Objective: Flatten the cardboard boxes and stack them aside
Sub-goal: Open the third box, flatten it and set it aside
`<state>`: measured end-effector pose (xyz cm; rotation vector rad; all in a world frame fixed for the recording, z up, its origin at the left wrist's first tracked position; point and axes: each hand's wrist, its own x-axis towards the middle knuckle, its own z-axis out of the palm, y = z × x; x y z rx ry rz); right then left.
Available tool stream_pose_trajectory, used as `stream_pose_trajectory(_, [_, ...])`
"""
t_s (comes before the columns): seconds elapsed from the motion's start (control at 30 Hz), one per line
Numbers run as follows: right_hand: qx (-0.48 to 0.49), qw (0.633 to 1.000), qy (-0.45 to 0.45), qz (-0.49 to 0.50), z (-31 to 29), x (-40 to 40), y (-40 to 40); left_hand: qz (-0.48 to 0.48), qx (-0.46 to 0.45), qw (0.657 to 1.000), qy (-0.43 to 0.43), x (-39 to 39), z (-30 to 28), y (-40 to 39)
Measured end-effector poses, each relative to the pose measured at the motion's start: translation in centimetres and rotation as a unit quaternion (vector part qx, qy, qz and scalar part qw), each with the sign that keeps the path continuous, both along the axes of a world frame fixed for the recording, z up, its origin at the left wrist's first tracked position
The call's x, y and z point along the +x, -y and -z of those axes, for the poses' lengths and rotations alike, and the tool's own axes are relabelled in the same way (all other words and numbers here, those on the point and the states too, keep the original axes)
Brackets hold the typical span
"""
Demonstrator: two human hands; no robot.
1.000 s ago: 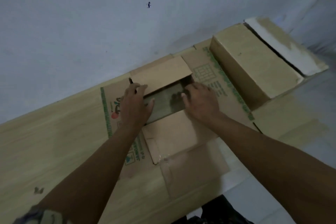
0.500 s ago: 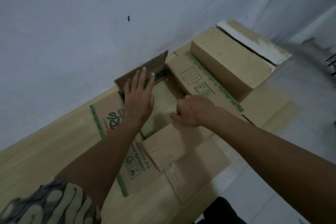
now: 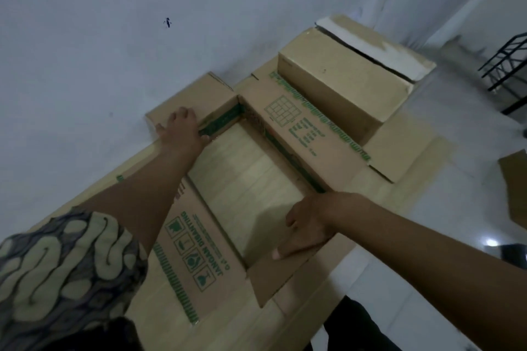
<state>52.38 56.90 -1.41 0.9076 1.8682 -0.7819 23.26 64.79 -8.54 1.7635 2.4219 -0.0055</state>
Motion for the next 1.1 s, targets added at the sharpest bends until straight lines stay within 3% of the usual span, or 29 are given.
stream_pose_trajectory(0.13, [0.049,0.997,-0.059,-0.018,3.2,0.6,1.4,0.024,0.049,0.998,0.014,-0.8,1.7,-0.6])
stream_pose_trajectory(0.2, [0.127,0.983,-0.126,-0.034,5.4,1.0,1.9,0.031,0.071,0.997,0.023,-1.2,2.3,-0.8])
stream_pose_trajectory(0.37, [0.340,0.903,-0.258,-0.046,8.9,1.8,2.5,0.069,0.102,0.991,0.050,-1.8,3.7,-0.5])
stream_pose_trajectory(0.63, [0.467,0.782,-0.413,-0.001,12.1,1.6,2.2,0.083,0.125,0.988,0.023,-2.3,4.0,-0.7])
stream_pose_trajectory(0.7, [0.467,0.779,-0.419,0.004,12.0,1.6,2.1,0.081,0.126,0.989,0.019,-2.4,3.9,-0.6])
stream_pose_trajectory(0.87, [0.399,0.846,-0.352,0.031,10.8,2.0,2.3,0.043,0.123,0.989,0.066,-2.3,2.4,0.1])
stream_pose_trajectory(1.1, [0.480,0.759,-0.396,0.193,8.6,1.7,-2.8,-0.110,0.092,0.989,0.036,-0.9,1.8,7.1])
